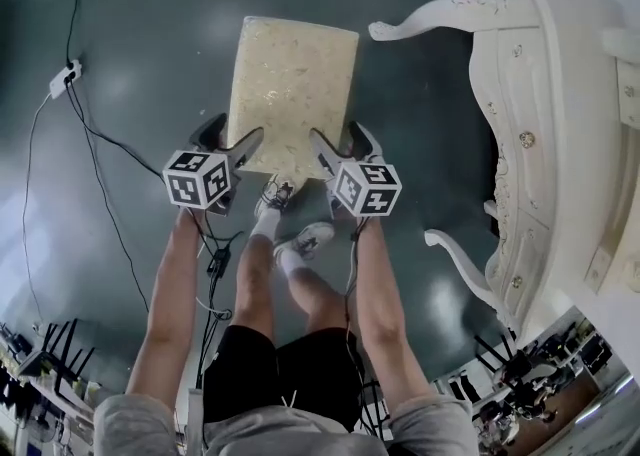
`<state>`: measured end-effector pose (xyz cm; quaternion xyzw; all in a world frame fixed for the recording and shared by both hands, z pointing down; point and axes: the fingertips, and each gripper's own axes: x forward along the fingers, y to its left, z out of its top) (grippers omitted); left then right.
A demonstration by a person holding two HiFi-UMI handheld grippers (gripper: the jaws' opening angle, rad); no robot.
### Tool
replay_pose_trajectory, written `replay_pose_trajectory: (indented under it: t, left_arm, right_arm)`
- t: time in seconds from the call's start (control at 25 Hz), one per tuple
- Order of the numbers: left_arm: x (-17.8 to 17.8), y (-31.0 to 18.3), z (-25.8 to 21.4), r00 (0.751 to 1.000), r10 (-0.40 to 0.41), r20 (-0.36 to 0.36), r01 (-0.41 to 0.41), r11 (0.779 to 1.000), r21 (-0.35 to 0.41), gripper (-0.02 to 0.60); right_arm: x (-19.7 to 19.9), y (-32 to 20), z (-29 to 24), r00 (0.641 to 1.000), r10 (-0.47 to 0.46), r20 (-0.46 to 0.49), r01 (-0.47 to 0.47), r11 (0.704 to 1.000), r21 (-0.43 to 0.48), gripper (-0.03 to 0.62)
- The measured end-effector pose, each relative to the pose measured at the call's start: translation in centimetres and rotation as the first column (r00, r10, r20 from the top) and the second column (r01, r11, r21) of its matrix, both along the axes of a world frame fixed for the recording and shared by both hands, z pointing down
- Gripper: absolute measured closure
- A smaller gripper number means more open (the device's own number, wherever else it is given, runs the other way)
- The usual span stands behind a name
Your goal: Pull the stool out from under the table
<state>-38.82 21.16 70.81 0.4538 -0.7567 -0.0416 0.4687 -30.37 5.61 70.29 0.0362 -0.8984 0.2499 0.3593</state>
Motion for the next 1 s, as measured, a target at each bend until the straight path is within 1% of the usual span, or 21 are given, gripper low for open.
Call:
replay_pose_trajectory:
  t: [0.16,0.32,0.56,0.68,0.76,0.84,0.92,1.0]
  left_arm:
    - [-0.8,-1.7,-5.8,0.996,0.028,0.084,-0.031,0.999,0.033,0.206]
    - [-0.9,-4.3,-12.0,0.986,0.052,0.157,-0.064,0.995,0.073,0.213]
    - [0.2,-8.8,-22.0,0.954,0.105,0.283,-0.145,0.981,0.127,0.227]
    - [2.1,-11.2,-27.0,0.930,0.145,0.339,-0.203,0.969,0.141,0.235]
    - [3.6,-13.0,-30.1,0.904,0.185,0.385,-0.256,0.956,0.141,0.248]
    - [5.5,-14.9,-33.1,0.878,0.223,0.423,-0.308,0.940,0.144,0.270]
    - [7.8,-16.6,-35.9,0.859,0.254,0.445,-0.352,0.923,0.152,0.281]
    - [10.2,-18.3,-38.4,0.841,0.286,0.459,-0.397,0.903,0.164,0.292]
  right_arm:
    - [-0.5,-1.1,-5.4,0.999,0.004,0.050,-0.007,0.999,0.054,0.198]
    - [-0.2,-2.9,-11.7,0.992,0.027,0.120,-0.041,0.993,0.108,0.198]
    - [1.6,-5.9,-21.2,0.976,0.060,0.209,-0.101,0.976,0.192,0.200]
    - [3.5,-7.5,-26.2,0.965,0.080,0.249,-0.138,0.964,0.228,0.200]
    - [4.9,-8.7,-29.5,0.956,0.096,0.278,-0.170,0.951,0.258,0.200]
    - [6.7,-9.9,-32.7,0.945,0.118,0.304,-0.207,0.938,0.279,0.201]
    - [9.0,-11.0,-35.6,0.935,0.146,0.322,-0.246,0.923,0.296,0.208]
    - [11.7,-12.1,-38.1,0.923,0.186,0.336,-0.300,0.897,0.326,0.245]
